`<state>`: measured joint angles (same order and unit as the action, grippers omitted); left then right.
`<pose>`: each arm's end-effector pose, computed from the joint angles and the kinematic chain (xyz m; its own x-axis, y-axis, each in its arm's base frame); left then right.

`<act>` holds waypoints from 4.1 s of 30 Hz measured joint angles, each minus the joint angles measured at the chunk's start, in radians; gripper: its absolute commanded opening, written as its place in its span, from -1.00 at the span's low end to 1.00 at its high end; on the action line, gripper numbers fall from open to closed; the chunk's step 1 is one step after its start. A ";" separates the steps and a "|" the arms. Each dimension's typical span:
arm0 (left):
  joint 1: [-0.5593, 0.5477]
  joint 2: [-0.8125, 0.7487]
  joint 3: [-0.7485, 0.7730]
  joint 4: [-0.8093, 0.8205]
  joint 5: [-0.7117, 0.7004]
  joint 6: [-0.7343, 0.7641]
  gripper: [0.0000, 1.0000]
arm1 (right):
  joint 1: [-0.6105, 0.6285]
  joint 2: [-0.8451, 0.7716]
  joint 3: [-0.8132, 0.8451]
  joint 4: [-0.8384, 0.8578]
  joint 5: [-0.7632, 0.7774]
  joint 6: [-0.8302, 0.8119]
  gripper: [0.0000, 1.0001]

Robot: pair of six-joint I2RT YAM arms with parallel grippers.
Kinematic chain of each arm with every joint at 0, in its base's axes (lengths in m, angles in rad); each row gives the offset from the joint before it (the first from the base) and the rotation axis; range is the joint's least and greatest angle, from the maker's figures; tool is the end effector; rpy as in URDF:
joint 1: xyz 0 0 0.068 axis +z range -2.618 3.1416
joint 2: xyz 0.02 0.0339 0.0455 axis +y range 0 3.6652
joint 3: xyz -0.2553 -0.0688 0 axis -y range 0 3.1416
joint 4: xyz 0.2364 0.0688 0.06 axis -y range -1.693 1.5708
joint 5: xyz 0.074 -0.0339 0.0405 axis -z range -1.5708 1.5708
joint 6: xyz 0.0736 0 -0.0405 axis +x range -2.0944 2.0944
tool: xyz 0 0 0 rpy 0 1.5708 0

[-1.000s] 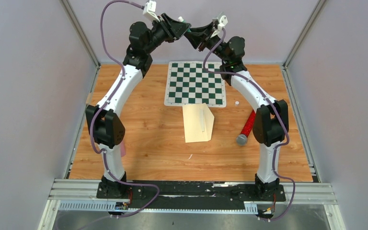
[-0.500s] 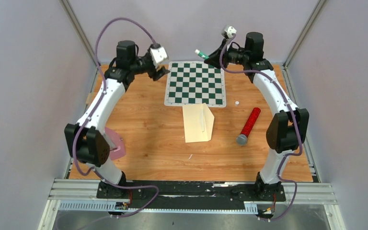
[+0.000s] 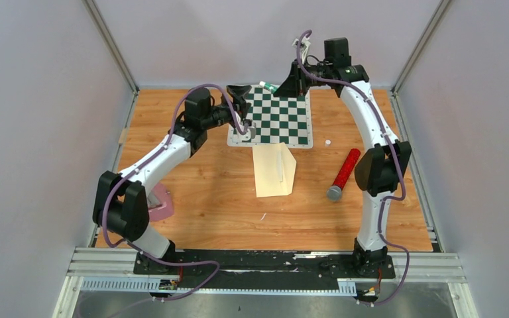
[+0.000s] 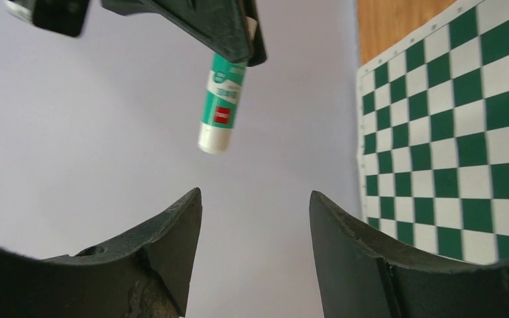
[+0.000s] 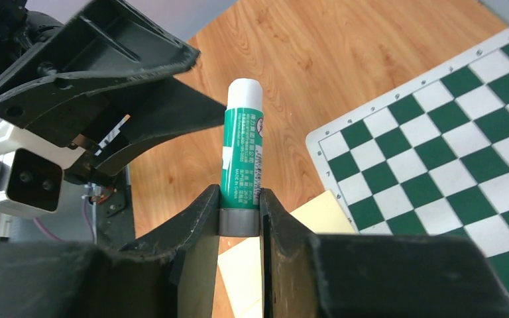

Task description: Place the letter into the envelope and seal it

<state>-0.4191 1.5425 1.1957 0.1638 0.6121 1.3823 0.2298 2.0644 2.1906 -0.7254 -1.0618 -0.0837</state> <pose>0.3367 -0.1963 0.3203 0.8030 0.5224 -0.2870 0.3224 0.0243 0.9463 0.4320 0.1671 0.3656 -0.4793 -0.1540 -0.8641 -0.8562 0.2984 0.4217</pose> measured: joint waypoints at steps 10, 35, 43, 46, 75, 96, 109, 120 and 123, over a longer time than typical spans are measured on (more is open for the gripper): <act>-0.032 0.069 0.027 0.149 -0.023 0.129 0.23 | 0.005 0.036 0.008 -0.080 0.007 0.046 -1.00; -0.078 0.161 0.127 0.065 -0.063 0.200 -0.32 | 0.038 0.043 0.031 -0.077 0.013 0.059 -1.00; -0.079 0.167 0.127 0.080 -0.116 0.175 -0.24 | 0.038 0.043 0.031 -0.077 0.013 0.058 -1.00; -0.079 0.167 0.127 0.080 -0.124 0.173 -0.34 | 0.038 0.043 0.031 -0.077 0.013 0.057 -1.00; -0.079 0.172 0.146 0.058 -0.159 -0.412 -1.00 | 0.033 -0.064 -0.203 0.293 0.138 0.250 0.29; -0.079 0.209 0.231 -0.058 -0.117 -0.621 -1.00 | 0.034 -0.063 -0.197 0.296 0.143 0.260 0.11; -0.079 0.227 0.253 -0.068 -0.117 -0.621 -1.00 | 0.035 -0.055 -0.160 0.217 0.144 0.237 0.08; -0.079 0.233 0.264 -0.068 -0.121 -0.635 -1.00 | 0.042 -0.034 -0.160 0.198 0.146 0.232 -0.07; -0.079 0.237 0.270 -0.068 -0.121 -0.639 -1.00 | 0.045 -0.029 -0.160 0.195 0.147 0.230 -0.11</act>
<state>-0.4976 1.7798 1.4658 0.0963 0.4915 0.7433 0.2749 2.0350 2.0304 -0.5304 -0.9146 0.1463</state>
